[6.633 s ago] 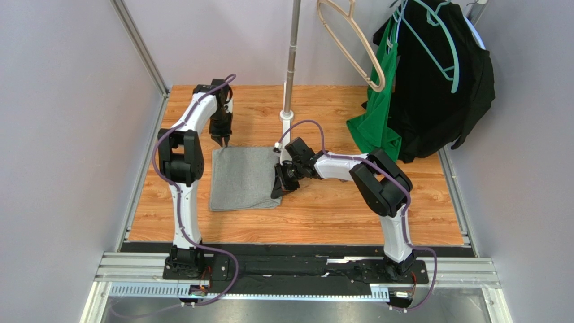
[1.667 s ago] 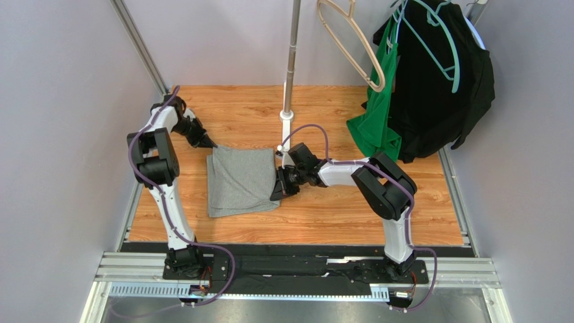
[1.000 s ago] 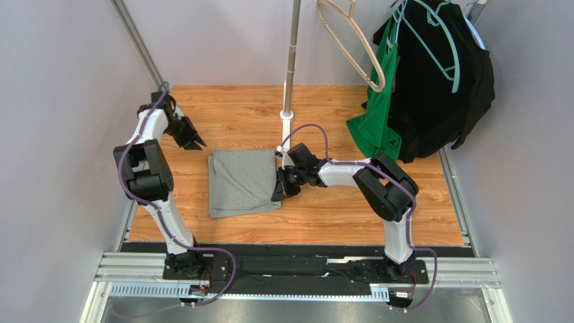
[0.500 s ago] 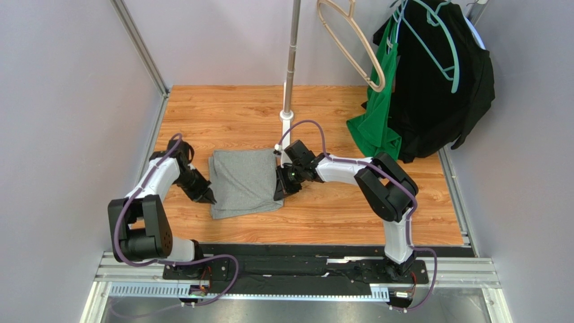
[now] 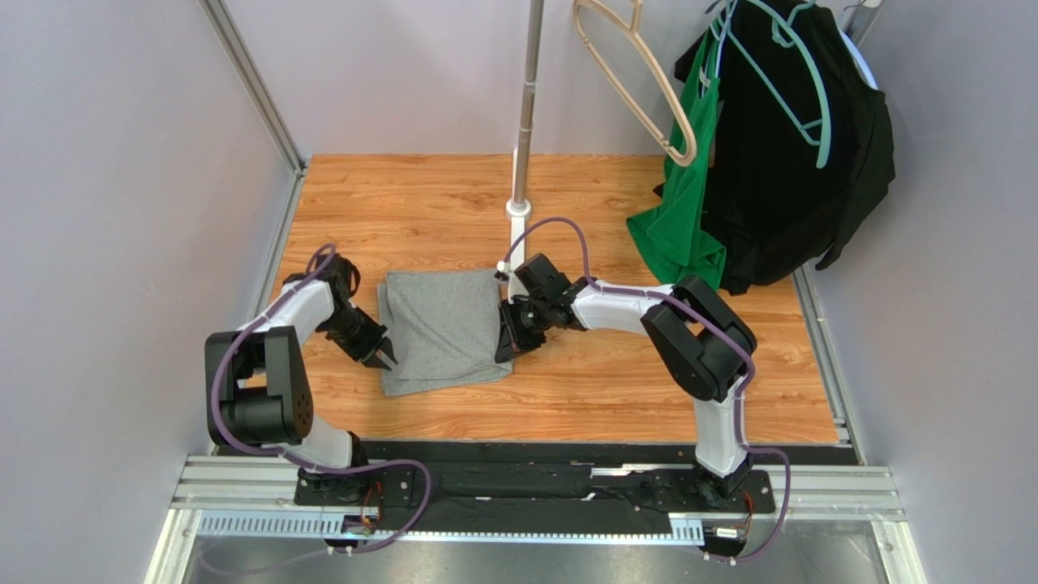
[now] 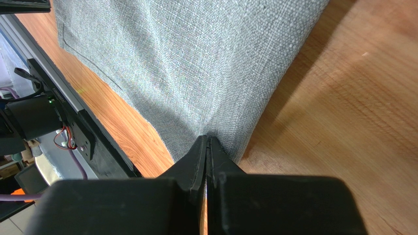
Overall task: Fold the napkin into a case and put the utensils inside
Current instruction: Smooth out the lower triangle-folded napkin at the center of the board.
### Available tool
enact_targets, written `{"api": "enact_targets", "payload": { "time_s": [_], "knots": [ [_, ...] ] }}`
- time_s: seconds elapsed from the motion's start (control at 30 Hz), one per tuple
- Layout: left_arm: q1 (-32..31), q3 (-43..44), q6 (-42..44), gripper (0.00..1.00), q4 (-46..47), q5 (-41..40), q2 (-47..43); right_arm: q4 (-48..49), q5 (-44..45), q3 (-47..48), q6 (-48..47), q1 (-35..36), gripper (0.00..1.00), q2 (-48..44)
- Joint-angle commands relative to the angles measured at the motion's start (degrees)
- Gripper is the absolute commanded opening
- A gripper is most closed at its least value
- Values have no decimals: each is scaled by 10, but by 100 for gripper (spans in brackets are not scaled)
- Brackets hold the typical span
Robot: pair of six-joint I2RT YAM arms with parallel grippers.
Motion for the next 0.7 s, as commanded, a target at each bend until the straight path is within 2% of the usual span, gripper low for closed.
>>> {"api": "enact_targets", "payload": {
  "time_s": [0.0, 0.53, 0.67],
  "knots": [
    [-5, 0, -23, 28, 15, -17, 13, 17, 3, -9, -9, 4, 0, -26],
    [-7, -25, -30, 28, 7, -36, 12, 26, 0, -15, -8, 4, 0, -22],
    [-7, -20, -14, 28, -23, -42, 0, 28, 1, -18, -9, 4, 0, -26]
  ]
}}
